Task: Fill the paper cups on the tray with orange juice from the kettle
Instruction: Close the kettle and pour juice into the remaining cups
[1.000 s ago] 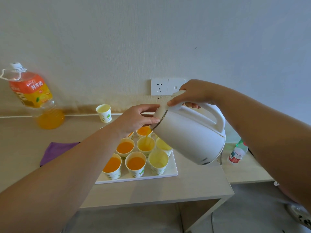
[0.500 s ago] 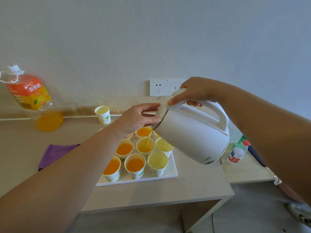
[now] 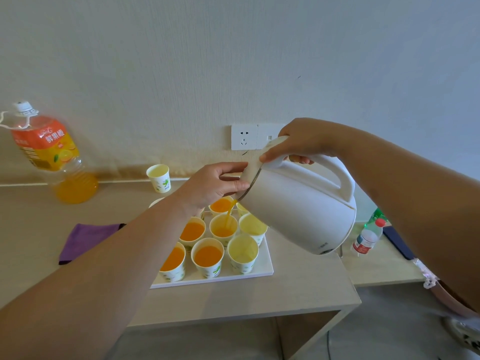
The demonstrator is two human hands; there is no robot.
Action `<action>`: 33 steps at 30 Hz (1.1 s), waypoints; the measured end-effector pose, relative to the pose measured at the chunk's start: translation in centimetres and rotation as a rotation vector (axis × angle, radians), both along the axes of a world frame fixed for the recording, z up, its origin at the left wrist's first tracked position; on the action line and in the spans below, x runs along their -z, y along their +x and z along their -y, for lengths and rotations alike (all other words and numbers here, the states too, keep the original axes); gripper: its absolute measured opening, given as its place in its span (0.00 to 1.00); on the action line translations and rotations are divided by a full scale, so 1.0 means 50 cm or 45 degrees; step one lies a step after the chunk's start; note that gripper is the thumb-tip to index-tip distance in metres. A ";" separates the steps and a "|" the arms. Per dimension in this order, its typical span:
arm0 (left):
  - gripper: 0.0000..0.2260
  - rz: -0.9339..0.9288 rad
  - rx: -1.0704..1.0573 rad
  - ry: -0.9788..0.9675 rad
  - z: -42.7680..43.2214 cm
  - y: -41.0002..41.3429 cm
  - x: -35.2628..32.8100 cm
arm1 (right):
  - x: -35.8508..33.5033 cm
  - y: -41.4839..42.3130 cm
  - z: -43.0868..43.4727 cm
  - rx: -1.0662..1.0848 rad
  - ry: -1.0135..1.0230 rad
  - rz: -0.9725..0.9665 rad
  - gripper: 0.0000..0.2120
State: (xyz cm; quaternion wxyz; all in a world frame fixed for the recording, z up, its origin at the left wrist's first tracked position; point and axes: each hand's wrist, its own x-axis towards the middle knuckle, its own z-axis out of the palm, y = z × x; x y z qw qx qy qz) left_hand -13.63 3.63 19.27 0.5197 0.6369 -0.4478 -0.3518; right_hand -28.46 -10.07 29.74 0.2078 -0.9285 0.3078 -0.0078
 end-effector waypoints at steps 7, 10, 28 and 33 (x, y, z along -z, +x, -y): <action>0.19 -0.003 -0.025 0.021 -0.001 0.003 0.004 | 0.002 0.004 -0.002 0.004 0.010 0.001 0.20; 0.19 0.002 -0.027 0.028 -0.002 0.005 0.003 | 0.002 0.006 -0.004 0.004 0.002 -0.002 0.20; 0.19 0.006 -0.023 0.035 -0.002 0.006 0.001 | -0.002 0.011 -0.002 -0.001 -0.019 -0.023 0.21; 0.19 0.043 -0.038 0.043 0.000 0.007 -0.001 | -0.006 0.011 0.001 -0.003 -0.025 -0.026 0.22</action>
